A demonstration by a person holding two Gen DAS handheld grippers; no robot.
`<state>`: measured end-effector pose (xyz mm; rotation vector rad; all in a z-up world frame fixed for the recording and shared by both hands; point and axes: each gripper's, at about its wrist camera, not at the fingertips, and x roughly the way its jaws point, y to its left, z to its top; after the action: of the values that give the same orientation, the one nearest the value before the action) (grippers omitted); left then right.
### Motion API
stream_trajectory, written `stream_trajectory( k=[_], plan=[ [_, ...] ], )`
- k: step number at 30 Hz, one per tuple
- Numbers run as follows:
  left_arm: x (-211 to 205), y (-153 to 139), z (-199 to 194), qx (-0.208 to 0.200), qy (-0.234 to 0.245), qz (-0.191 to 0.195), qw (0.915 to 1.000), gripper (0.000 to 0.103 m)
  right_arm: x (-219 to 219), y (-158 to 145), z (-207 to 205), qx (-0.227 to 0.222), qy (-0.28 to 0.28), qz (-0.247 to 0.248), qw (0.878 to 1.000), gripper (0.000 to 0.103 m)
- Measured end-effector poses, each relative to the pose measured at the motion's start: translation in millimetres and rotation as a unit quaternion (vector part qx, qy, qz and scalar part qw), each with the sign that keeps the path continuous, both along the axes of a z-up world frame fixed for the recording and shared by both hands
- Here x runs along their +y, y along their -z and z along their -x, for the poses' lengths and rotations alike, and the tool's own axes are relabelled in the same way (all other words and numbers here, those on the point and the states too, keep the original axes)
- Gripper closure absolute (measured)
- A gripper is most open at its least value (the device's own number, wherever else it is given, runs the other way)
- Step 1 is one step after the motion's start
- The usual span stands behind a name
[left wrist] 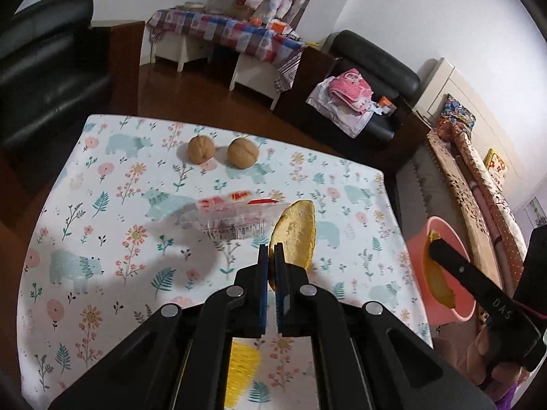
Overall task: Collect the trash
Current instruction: 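Carry both bread crusts over the pink bucket with both grippers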
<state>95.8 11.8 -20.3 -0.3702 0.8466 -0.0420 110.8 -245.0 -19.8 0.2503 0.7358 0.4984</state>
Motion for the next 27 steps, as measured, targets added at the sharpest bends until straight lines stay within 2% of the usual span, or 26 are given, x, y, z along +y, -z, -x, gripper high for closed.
stream_trajectory(
  k=[11, 19, 22, 27],
  plan=[
    [-53.6, -18.7, -4.7, -0.021, 0.053, -0.023, 0.9981, 0.1, -54.4, -4.8, 14.0, -0.009, 0.058, -0.031, 0.998, 0.094],
    [-80.4, -23.2, -9.8, -0.019, 0.081, -0.032, 0.996, 0.1, -88.9, -6.3, 17.6, -0.015, 0.094, -0.054, 0.994, 0.094],
    [-87.2, -21.3, -9.6, -0.009, 0.102, -0.037, 0.9941, 0.1, -96.0, -6.4, 18.3, -0.018, 0.101, -0.056, 0.993, 0.094],
    [-99.7, 5.0, -5.1, 0.05, 0.146, -0.029, 0.9876, 0.1, -102.7, -2.2, 19.0, -0.016, 0.102, -0.057, 0.993, 0.093]
  ],
)
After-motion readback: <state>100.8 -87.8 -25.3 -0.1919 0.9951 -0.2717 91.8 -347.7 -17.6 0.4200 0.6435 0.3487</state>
